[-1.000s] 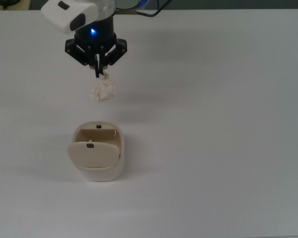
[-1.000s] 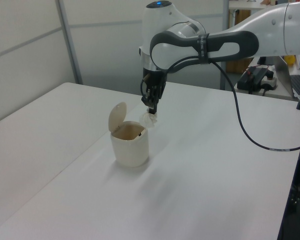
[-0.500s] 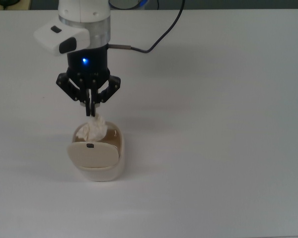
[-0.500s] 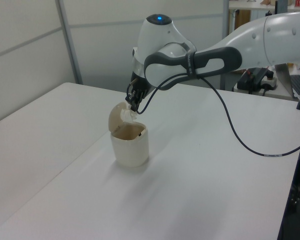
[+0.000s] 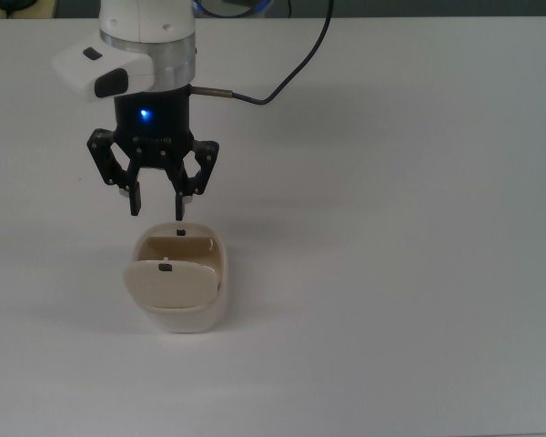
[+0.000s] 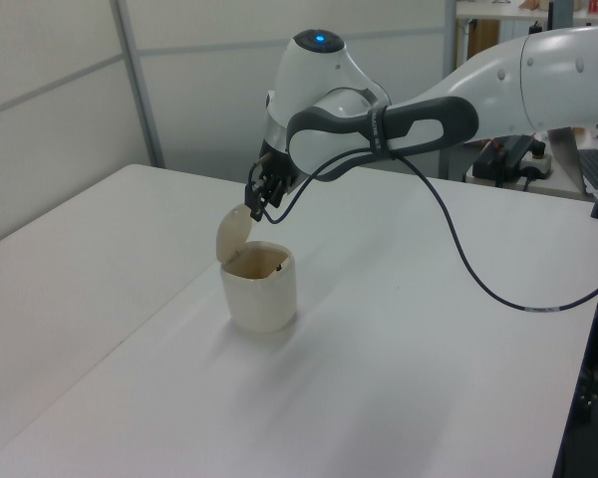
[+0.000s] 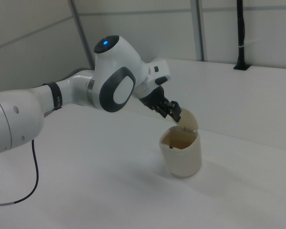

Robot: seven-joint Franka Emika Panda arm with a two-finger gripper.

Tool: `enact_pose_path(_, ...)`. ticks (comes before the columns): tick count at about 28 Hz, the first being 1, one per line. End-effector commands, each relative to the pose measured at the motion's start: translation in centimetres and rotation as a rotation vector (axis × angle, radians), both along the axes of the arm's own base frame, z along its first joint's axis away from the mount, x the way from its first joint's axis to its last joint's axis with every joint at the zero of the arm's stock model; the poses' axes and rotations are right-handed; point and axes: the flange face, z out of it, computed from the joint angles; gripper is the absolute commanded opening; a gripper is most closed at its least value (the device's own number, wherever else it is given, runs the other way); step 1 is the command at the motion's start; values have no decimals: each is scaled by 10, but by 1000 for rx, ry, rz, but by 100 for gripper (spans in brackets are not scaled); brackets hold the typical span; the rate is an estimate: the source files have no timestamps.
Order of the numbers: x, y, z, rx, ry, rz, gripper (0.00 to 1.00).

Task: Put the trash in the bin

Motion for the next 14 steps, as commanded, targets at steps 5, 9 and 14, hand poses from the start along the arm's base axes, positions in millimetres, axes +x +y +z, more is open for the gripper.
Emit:
enact_pose_path(5, -24, 15, 7, 20, 156, -24, 100)
enact_pose_path(9, -31, 19, 8, 22, 202, -21, 100)
enact_pose_path(14, -48, 30, 18, 18, 289, 0, 100)
